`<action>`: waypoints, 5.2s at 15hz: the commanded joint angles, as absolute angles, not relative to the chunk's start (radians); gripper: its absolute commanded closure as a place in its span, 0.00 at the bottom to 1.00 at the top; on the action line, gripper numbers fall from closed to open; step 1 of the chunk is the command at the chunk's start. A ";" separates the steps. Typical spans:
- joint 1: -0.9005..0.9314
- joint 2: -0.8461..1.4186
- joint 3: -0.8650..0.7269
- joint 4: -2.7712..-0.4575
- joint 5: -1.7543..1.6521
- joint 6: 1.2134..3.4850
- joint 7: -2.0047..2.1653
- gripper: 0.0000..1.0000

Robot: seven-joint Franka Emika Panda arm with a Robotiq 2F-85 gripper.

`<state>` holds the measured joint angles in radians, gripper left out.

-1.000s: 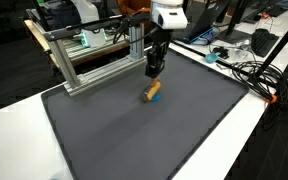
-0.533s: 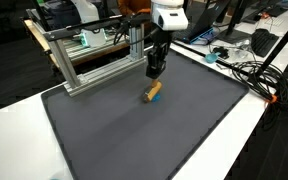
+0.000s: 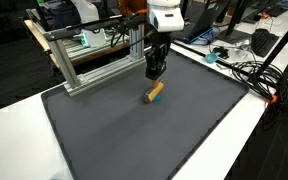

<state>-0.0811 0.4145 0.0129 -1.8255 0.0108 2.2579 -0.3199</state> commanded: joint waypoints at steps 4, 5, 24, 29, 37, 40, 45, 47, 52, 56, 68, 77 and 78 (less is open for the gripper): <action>-0.101 0.475 0.031 -1.798 0.060 2.290 -0.333 0.77; -0.100 0.477 0.030 -1.798 0.057 2.289 -0.330 0.77; -0.092 0.501 0.026 -1.793 0.058 2.345 -0.268 0.77; -0.093 0.502 0.025 -1.794 0.071 2.366 -0.236 0.77; -0.087 0.511 0.020 -1.789 0.068 2.392 -0.175 0.77; -0.088 0.525 0.024 -1.785 0.070 2.434 -0.170 0.77; -0.060 0.363 0.000 -1.848 -0.005 2.529 -0.160 0.77; -0.056 0.308 0.000 -1.863 -0.034 2.456 -0.182 0.77; -0.084 0.220 0.047 -1.880 -0.005 2.213 -0.436 0.77; -0.099 0.188 0.057 -1.864 0.044 2.072 -0.673 0.77; -0.116 0.226 0.025 -1.792 0.092 1.895 -0.974 0.77; -0.114 0.227 0.029 -1.793 0.035 1.908 -1.356 0.77; -0.114 0.229 0.019 -1.784 0.062 1.919 -1.280 0.77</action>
